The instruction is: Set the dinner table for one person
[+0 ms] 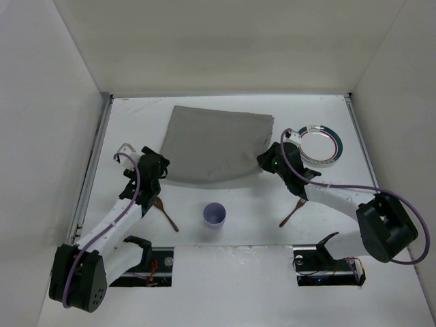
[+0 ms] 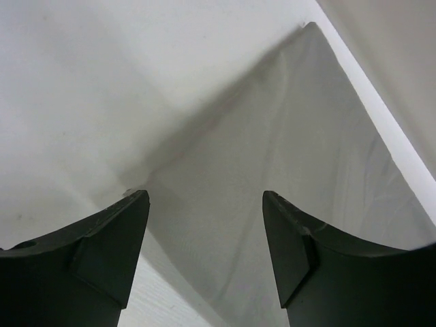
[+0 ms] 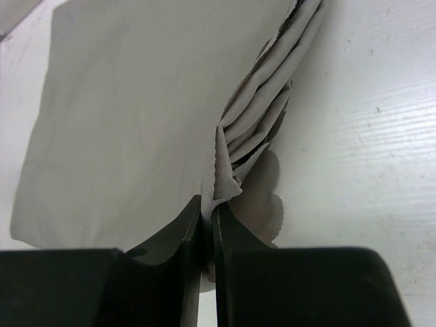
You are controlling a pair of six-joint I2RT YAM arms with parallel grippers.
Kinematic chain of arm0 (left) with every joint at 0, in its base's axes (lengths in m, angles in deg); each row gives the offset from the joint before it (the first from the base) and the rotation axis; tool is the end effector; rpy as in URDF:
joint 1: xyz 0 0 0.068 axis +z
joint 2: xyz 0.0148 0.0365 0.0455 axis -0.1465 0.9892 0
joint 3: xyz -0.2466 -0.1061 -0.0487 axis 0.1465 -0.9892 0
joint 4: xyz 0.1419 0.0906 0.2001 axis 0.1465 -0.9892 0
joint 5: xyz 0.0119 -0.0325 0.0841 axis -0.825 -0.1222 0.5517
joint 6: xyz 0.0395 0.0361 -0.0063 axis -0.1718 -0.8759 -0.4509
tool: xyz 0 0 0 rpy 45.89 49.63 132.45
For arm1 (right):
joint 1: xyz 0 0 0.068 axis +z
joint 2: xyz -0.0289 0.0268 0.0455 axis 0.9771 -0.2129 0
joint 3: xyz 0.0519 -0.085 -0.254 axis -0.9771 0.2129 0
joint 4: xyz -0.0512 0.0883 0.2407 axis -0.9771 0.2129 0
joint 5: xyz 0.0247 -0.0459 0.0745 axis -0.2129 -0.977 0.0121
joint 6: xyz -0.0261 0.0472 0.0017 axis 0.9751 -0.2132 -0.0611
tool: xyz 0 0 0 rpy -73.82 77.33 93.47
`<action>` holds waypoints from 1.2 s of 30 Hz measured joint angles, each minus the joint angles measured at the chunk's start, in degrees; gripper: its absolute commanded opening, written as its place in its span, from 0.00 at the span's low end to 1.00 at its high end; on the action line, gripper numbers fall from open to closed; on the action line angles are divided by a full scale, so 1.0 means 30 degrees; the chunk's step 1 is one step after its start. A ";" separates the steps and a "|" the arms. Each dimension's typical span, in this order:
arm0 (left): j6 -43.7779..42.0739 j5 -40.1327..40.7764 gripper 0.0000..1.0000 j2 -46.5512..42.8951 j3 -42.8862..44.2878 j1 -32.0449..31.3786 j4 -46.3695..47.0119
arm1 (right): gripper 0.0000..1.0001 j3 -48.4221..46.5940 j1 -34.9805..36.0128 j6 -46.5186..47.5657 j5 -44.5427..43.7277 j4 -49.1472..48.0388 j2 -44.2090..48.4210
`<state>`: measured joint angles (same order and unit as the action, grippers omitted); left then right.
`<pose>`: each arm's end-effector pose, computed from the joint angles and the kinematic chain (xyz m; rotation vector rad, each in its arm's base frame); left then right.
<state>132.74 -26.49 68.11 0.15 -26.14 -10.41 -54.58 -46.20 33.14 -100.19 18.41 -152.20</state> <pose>0.2135 -0.0490 0.2299 -0.8487 1.7061 -0.2721 0.2523 0.1448 0.2162 0.3767 2.0389 0.5835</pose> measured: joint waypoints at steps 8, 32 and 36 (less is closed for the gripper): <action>0.1224 -0.1071 0.68 -0.0634 -0.1064 0.0379 -0.1552 | 0.14 0.0328 0.0000 0.0000 0.0095 -0.0102 -0.0109; 0.1107 -0.1625 0.00 0.3665 -0.1617 0.1122 0.3861 | 0.13 0.0765 -0.0248 -0.0386 0.0656 -0.0641 0.0379; 0.0495 -0.1246 0.00 0.2120 -0.1107 0.0474 0.3818 | 0.12 0.0809 -0.0248 -0.0364 0.0699 -0.0182 0.2018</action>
<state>134.23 -30.22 74.47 -3.18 -24.72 1.04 -52.15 -46.95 32.05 -98.09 17.86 -146.14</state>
